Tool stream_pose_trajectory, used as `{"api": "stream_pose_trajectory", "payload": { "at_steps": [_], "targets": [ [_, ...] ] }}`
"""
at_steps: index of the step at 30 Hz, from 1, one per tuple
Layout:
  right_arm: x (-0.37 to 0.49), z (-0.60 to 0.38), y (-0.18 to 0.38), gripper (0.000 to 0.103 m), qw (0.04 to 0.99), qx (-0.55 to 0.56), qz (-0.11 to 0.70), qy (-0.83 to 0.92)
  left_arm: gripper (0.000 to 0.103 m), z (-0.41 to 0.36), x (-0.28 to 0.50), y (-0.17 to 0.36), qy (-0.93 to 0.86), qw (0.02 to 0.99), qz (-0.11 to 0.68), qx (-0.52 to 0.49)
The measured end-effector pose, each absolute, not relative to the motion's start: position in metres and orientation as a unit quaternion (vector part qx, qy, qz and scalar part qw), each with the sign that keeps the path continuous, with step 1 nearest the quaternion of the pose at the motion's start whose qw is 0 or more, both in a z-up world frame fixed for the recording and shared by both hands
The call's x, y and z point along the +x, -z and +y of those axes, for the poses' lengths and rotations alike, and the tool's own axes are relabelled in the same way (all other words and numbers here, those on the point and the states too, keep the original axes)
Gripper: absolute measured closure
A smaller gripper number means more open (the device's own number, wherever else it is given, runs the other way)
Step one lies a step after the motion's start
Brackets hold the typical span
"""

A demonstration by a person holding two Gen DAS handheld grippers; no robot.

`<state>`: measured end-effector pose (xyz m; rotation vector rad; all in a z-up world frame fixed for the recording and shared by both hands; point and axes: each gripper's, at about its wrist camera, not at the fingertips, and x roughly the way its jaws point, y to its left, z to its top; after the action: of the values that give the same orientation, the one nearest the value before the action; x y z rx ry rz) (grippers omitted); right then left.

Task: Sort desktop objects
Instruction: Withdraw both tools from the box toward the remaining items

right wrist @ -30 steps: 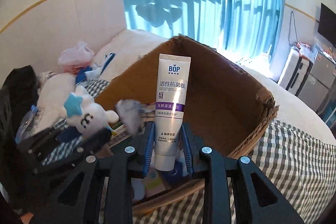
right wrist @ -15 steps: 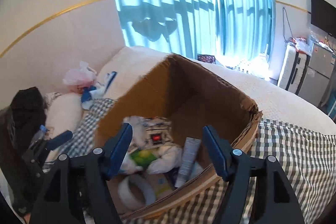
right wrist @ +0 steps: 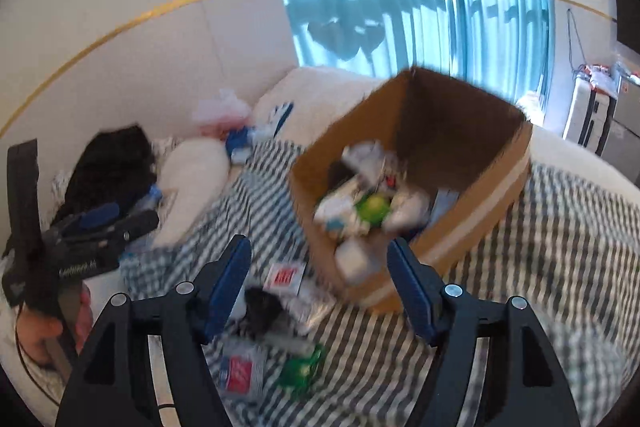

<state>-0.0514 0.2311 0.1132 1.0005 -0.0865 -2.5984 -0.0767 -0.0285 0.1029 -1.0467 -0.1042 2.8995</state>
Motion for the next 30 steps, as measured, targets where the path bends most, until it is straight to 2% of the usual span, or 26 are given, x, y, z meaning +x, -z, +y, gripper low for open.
{"api": "stream_pose_trajectory", "payload": {
  "at_steps": [5,12,21,30],
  "targets": [
    [-0.043,0.212,-0.071,0.033,0.165,0.393,-0.002,0.905,0.0,-0.043,-0.061,-0.043,-0.926,0.018,-0.041,-0.375],
    [-0.042,0.188,-0.025,0.033,0.18,0.441,0.032,0.879,0.0,-0.039,-0.074,0.029,-0.899,0.069,-0.056,-0.428],
    [-0.061,0.186,0.01,0.033,0.17,0.485,0.028,0.857,0.0,-0.049,-0.121,0.082,-0.868,0.099,-0.105,-0.475],
    [-0.071,0.182,0.032,0.033,0.161,0.512,0.035,0.843,0.0,-0.046,-0.14,0.102,-0.856,0.121,-0.129,-0.486]
  ]
}}
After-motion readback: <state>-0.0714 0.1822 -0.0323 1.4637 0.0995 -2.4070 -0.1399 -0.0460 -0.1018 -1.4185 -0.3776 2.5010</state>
